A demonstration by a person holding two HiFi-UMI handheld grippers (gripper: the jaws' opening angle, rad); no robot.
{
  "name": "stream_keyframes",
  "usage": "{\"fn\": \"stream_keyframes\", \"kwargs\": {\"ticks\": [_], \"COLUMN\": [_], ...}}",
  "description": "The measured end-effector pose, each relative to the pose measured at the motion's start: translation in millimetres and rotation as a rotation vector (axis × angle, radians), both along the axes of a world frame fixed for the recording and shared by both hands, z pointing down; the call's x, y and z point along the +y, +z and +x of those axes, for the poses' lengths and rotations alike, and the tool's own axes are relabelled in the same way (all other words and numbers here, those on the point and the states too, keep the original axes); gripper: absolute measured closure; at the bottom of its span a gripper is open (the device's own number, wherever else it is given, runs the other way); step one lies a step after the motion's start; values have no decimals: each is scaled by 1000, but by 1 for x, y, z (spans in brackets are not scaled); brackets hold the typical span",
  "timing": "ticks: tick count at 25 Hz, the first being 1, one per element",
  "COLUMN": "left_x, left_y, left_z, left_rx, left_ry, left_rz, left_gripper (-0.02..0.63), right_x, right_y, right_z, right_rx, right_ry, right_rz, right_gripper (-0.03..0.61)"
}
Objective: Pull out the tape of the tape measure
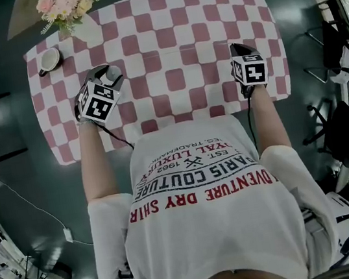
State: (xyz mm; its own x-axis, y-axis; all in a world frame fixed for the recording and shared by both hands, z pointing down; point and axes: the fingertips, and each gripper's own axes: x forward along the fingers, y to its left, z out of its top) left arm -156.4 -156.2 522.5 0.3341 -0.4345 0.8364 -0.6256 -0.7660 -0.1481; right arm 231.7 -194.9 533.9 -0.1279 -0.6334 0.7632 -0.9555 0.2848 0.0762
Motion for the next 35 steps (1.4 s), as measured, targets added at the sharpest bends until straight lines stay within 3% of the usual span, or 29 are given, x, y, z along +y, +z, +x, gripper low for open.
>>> {"fn": "stream_keyframes", "kwargs": {"ticks": [19, 28, 32, 35], "left_x": [24, 29, 30, 30], "left_y": [81, 111, 116, 117], "left_z": [-18, -20, -21, -21], "left_rx": [18, 12, -21, -4], "left_ry": [-87, -107, -75, -78], "left_rz": [-203, -271, -267, -282], "left_gripper": [383, 383, 382, 382], "right_x": [22, 33, 36, 36], "right_y": [85, 111, 114, 114], "right_z": [-54, -56, -57, -57], "right_rx": [-2, 30, 57, 71], "right_ry": [-87, -100, -113, -126], "right_rz": [-195, -280, -275, -281], "right_gripper": [546, 546, 546, 546]}}
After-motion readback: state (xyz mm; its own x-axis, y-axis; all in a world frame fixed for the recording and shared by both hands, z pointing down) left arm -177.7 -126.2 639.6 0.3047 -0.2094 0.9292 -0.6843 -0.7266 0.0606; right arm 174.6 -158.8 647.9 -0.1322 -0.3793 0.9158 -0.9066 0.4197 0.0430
